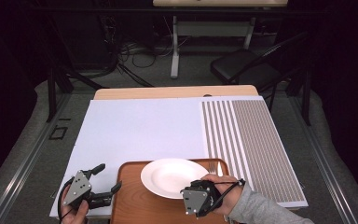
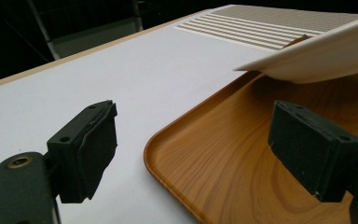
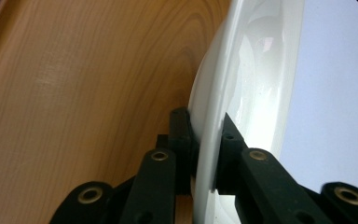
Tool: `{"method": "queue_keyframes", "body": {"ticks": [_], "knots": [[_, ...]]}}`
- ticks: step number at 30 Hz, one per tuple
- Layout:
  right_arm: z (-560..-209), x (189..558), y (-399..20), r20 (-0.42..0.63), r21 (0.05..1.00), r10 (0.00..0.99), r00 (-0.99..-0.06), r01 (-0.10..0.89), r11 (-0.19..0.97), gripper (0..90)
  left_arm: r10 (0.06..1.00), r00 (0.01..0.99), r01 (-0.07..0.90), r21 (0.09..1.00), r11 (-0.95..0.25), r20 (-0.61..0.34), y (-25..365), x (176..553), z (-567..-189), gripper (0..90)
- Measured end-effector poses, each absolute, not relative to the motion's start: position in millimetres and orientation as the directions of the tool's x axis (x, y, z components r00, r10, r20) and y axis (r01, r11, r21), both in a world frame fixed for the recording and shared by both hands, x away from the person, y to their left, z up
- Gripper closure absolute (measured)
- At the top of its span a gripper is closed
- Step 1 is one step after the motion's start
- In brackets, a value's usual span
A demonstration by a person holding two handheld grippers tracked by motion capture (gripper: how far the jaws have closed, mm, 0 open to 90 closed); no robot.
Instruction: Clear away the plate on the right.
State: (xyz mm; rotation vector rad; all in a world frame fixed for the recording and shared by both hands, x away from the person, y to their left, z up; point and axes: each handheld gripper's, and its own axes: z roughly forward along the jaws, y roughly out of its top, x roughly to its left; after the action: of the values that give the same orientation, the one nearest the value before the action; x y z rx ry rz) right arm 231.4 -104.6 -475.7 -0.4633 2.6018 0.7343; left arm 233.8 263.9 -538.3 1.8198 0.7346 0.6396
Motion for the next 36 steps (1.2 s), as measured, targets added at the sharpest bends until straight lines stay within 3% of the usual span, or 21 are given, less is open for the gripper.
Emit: {"method": "queue_keyframes", "body": {"ticks": [12, 36], "knots": [[-491, 228, -102, -0.438, 0.39, -0.245, -0.865, -0.428, 0.815, 81.4, 0.735, 0.672, 0.19, 0.939, -0.287, 0.089, 264, 234, -538, 15.7], [-492, 228, -99, -0.384, 0.44, -0.197, -0.902, -0.366, 0.82, 80.7, 0.735, 0.672, 0.189, 0.938, -0.29, 0.091, 264, 234, -538, 15.7]]}}
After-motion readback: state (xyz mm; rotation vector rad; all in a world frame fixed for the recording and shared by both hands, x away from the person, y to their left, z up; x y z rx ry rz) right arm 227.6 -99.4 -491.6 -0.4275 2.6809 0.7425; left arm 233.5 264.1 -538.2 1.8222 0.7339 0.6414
